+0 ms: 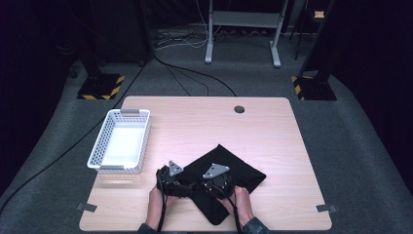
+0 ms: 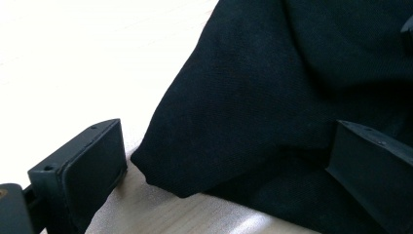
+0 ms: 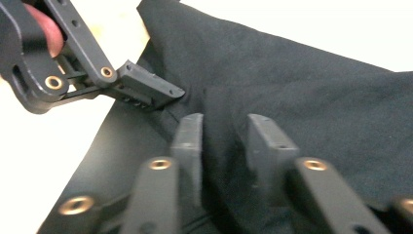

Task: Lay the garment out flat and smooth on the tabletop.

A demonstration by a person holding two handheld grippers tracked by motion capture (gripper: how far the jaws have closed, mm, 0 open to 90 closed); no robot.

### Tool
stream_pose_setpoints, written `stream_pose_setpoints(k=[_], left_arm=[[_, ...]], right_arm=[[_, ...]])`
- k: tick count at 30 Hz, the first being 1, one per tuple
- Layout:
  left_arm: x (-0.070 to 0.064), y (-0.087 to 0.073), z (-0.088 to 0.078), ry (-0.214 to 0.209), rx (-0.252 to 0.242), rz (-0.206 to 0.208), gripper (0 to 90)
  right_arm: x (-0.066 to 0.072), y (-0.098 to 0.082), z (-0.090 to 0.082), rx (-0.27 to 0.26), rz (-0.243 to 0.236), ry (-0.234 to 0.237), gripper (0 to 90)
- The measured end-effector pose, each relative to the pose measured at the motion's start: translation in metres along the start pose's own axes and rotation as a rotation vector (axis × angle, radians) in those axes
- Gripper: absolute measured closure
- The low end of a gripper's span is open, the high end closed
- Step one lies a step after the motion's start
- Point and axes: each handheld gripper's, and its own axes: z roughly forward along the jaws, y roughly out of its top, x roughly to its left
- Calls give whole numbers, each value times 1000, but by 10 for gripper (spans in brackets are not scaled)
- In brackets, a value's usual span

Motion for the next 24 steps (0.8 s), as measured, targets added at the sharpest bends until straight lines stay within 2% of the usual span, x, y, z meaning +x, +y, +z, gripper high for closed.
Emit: stream_pose_setpoints(k=[3, 5, 24], left_arm=[[0, 0, 0, 0, -1, -2, 6], [0, 0, 0, -1, -2, -1, 7], [0, 0, 0, -1, -4, -4, 10]], right_arm=[[-1, 1, 0, -11, -1, -7, 796], [-1, 2, 0, -10, -9, -20, 832], [-20, 13, -19, -59, 4, -75, 853]])
